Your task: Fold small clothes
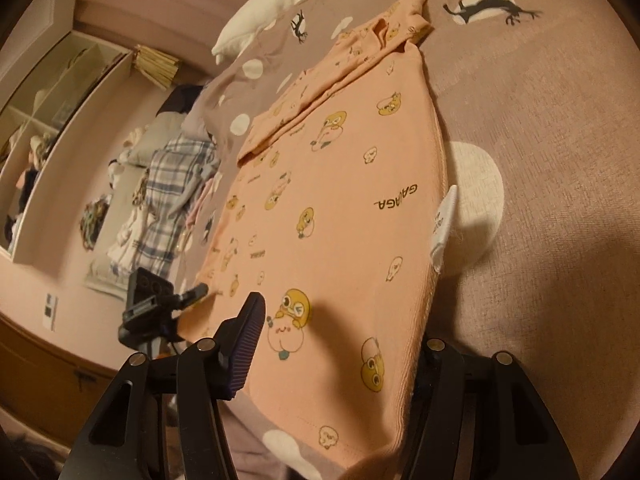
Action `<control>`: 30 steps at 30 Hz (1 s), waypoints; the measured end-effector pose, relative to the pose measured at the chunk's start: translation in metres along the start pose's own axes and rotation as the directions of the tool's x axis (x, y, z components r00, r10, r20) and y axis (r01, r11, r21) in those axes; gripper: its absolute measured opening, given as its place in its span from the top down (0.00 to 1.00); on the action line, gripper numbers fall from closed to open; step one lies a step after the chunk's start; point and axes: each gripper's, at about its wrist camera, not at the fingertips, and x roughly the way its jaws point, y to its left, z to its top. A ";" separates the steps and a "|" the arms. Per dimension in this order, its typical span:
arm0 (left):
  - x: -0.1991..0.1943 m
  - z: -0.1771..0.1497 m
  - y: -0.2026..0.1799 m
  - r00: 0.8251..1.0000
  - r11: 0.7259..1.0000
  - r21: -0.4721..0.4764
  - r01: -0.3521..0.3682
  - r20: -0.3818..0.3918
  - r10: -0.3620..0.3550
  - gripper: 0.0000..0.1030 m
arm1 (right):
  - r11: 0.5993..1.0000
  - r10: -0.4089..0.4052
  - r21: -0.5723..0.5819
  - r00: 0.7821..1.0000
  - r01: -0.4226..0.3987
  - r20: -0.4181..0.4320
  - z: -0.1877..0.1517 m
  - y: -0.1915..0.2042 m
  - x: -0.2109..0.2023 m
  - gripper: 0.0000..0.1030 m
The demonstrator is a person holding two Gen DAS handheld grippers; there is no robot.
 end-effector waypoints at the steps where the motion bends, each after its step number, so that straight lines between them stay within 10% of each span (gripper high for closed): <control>1: -0.001 -0.002 0.003 1.000 1.000 -0.015 -0.003 0.001 0.003 1.00 | 1.000 -0.011 -0.002 1.000 0.011 0.001 -0.001 -0.001 0.000 0.55; 7: -0.004 -0.008 0.005 0.999 0.997 -0.070 0.036 0.027 -0.034 0.99 | 0.998 0.001 0.059 1.000 -0.002 0.025 -0.008 -0.015 -0.005 0.83; 30: -0.017 0.029 -0.054 0.964 0.967 0.057 0.248 0.087 -0.252 1.00 | 0.991 0.135 -0.037 0.972 -0.130 0.194 0.026 0.016 -0.028 0.86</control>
